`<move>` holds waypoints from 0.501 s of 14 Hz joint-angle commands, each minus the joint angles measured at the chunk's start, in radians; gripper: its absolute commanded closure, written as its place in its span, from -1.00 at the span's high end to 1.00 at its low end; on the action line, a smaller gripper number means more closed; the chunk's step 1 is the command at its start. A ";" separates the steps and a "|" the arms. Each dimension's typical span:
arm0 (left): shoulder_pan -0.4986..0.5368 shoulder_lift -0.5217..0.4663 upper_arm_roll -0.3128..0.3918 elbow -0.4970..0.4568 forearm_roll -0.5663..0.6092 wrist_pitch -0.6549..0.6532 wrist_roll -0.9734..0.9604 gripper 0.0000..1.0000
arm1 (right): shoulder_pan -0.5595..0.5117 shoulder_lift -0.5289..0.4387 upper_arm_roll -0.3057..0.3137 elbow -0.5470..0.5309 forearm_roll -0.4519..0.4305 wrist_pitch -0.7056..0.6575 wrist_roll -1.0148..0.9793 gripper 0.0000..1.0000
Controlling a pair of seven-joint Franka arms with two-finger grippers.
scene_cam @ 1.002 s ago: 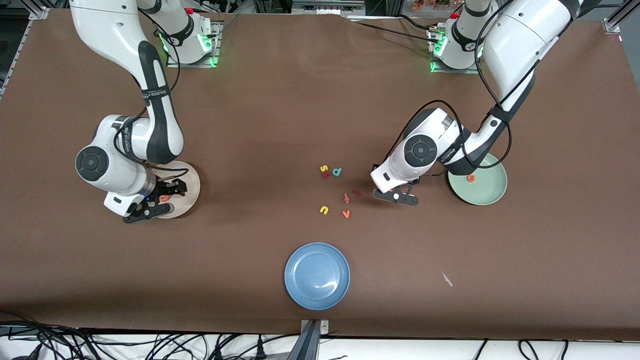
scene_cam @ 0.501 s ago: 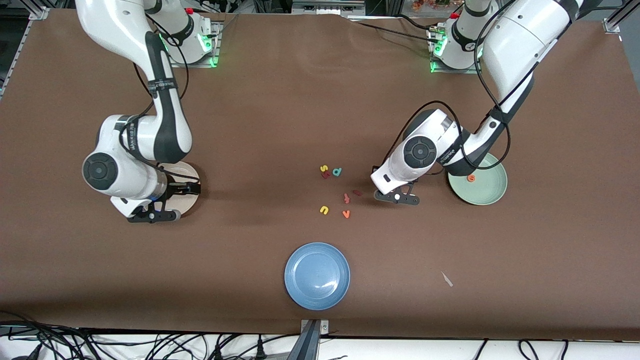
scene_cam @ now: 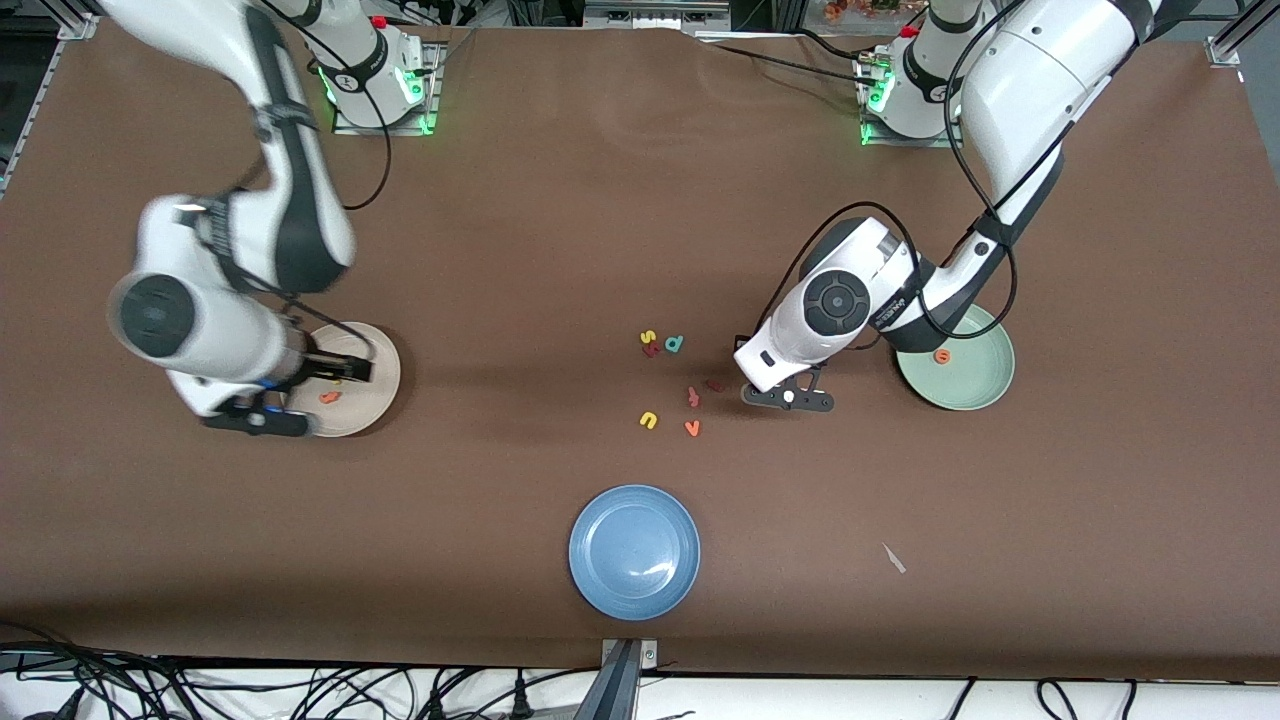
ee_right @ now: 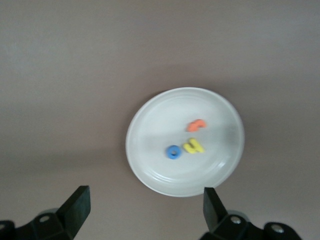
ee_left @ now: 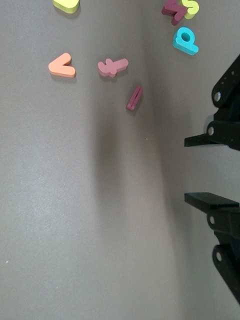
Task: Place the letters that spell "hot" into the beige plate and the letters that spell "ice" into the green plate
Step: 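Return the right arm to rest while the left gripper reaches the pink i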
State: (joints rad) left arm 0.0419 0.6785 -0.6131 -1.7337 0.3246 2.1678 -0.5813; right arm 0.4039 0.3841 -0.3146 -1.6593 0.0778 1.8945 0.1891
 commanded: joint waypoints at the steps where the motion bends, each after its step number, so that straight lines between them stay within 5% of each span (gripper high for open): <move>1: -0.008 0.013 0.004 0.025 -0.024 -0.008 -0.003 -0.17 | -0.147 -0.186 0.117 -0.115 -0.059 -0.005 -0.052 1.00; 7: -0.007 0.012 0.004 0.026 -0.041 -0.011 -0.029 -0.18 | -0.186 -0.376 0.130 -0.139 -0.113 -0.240 -0.249 1.00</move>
State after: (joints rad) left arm 0.0414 0.6808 -0.6125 -1.7319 0.3216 2.1674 -0.6061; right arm 0.2333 0.0679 -0.2167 -1.7603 0.0016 1.7082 -0.0365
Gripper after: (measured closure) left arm 0.586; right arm 0.000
